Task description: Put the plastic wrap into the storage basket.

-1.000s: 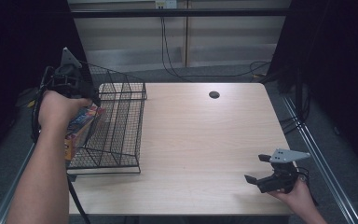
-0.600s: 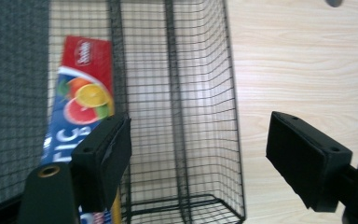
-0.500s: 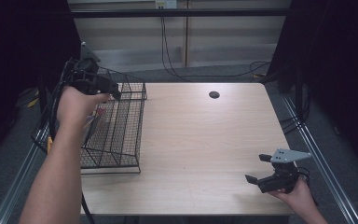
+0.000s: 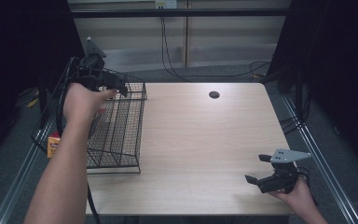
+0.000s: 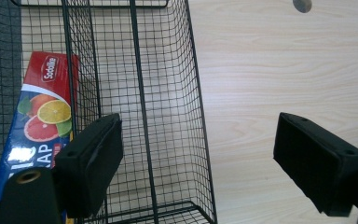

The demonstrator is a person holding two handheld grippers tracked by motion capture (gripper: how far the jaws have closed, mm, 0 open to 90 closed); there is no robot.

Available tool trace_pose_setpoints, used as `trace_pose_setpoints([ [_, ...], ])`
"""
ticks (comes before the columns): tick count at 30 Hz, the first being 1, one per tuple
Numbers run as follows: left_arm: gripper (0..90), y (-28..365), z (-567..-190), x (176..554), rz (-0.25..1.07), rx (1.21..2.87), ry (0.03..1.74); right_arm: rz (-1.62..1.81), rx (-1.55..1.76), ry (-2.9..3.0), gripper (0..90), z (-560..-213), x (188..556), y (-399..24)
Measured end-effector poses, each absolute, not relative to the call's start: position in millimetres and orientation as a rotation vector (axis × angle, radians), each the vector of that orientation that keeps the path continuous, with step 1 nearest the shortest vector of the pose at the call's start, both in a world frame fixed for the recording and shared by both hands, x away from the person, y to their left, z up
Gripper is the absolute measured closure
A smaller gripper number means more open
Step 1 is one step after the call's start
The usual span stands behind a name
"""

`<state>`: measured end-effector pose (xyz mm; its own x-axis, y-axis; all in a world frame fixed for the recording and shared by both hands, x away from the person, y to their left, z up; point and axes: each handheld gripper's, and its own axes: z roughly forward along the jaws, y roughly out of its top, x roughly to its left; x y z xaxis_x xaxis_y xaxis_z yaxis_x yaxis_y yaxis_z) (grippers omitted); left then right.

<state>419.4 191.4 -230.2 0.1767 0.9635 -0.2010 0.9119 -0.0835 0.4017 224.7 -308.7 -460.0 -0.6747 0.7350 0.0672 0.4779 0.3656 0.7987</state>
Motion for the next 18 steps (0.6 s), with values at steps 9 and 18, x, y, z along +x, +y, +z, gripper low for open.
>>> trace_pose_setpoints([
  [9, 13.5, 160.6, -231.3, 420.0, 0.124, 2.061, 1.712, 1.21, 1.062, 2.333, 2.4, -459.8, 224.9, -307.9],
  [18, 12.4, 129.2, -243.6, 423.6, 0.092, 2.078, 1.648, 1.216, 1.063, 2.338, 2.4, -459.6, 224.6, -308.7],
])
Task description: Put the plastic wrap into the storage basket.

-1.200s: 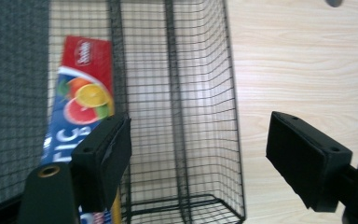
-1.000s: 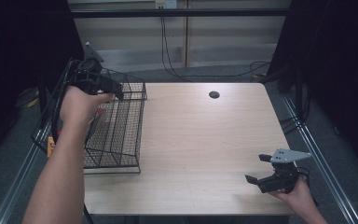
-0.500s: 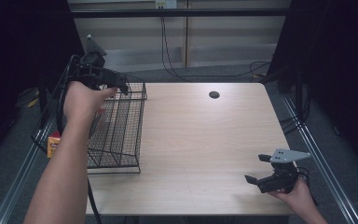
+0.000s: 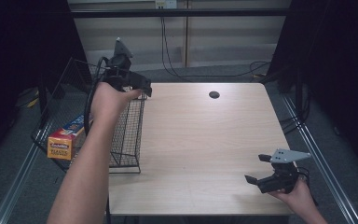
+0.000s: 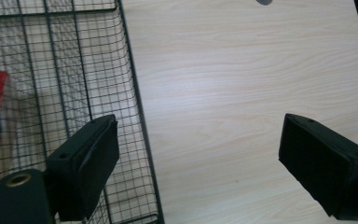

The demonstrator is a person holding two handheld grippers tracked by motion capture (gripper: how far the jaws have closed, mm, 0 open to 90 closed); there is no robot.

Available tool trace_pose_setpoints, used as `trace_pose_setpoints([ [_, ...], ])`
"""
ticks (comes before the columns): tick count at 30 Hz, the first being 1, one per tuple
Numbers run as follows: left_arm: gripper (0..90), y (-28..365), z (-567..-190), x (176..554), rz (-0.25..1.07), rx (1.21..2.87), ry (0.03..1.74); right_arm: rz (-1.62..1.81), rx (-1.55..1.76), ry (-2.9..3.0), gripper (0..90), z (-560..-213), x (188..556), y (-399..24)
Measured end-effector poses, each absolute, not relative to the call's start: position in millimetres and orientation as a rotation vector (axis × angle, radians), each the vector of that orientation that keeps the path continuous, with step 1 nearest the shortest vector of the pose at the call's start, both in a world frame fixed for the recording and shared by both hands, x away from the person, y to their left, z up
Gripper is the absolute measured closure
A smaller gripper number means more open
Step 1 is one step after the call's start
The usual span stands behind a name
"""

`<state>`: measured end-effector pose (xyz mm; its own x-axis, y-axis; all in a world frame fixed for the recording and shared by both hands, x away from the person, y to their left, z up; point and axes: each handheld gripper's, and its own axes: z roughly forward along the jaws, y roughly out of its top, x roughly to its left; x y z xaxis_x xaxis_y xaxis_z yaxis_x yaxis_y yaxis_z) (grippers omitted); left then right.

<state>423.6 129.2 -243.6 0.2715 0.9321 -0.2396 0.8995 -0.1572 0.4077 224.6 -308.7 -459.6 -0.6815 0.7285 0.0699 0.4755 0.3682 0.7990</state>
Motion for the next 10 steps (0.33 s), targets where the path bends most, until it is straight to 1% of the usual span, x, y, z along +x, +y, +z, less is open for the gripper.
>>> trace_pose_setpoints([
  [10, 11.3, 111.7, -257.3, 422.2, 0.064, 2.093, 1.569, 1.214, 1.061, 2.332, 2.3, -459.5, 224.5, -309.4],
])
